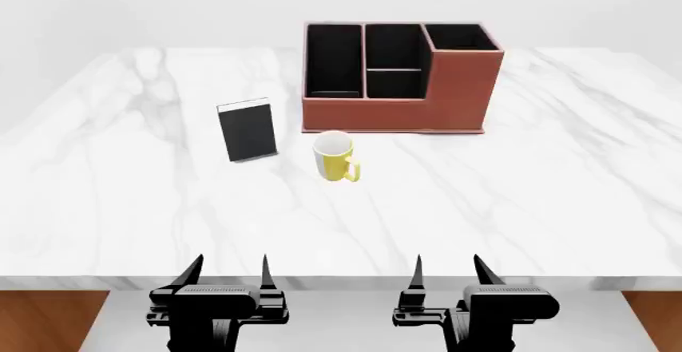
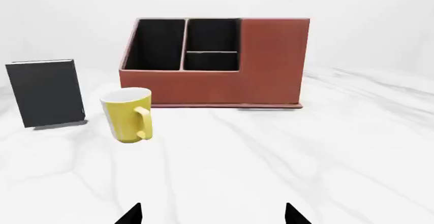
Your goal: Pick up the yellow and white mug and place it to the right of the caddy.
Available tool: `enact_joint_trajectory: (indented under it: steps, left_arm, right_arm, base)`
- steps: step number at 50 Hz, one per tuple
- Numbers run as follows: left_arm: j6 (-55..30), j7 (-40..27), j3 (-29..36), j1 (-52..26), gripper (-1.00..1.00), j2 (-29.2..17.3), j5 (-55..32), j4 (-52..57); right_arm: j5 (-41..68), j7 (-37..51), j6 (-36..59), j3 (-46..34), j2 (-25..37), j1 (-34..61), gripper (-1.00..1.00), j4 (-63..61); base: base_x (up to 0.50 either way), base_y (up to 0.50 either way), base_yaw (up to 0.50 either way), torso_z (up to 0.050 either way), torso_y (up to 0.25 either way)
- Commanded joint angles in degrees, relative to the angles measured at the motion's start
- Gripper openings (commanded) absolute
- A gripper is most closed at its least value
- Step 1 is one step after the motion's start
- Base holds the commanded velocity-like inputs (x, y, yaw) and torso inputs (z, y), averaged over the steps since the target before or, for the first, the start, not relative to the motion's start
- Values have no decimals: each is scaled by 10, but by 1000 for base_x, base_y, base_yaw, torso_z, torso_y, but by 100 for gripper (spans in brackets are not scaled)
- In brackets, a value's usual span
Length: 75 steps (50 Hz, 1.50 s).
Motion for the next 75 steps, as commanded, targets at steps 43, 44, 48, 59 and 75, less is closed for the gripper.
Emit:
enact_joint_trajectory:
  steps: [43, 44, 48, 59, 75]
  left_arm:
    - [-378, -52, 62, -100, 100, -73, -37, 349]
    - [-379, -52, 62, -100, 100, -74, -38, 351]
    - [-378, -54, 62, -99, 100, -76, -40, 356]
    - [-378, -63, 66, -100, 100, -80, -41, 360]
    - [-378, -72, 68, -97, 100, -84, -51, 370]
  right_arm:
    - [51, 32, 401, -51, 107, 129, 100, -316]
    - [50, 32, 400, -51, 108, 129, 100, -316]
    - [50, 33, 400, -52, 111, 127, 100, -324]
    - [47, 37, 378, -59, 118, 116, 100, -317]
    - [55, 41, 371, -55, 122, 107, 100, -318]
  base:
    - [3, -43, 0, 0, 0]
    - [74, -500, 0, 0, 0]
    - [112, -500, 0, 0, 0]
    - [299, -411, 0, 0, 0]
    - [465, -132, 0, 0, 0]
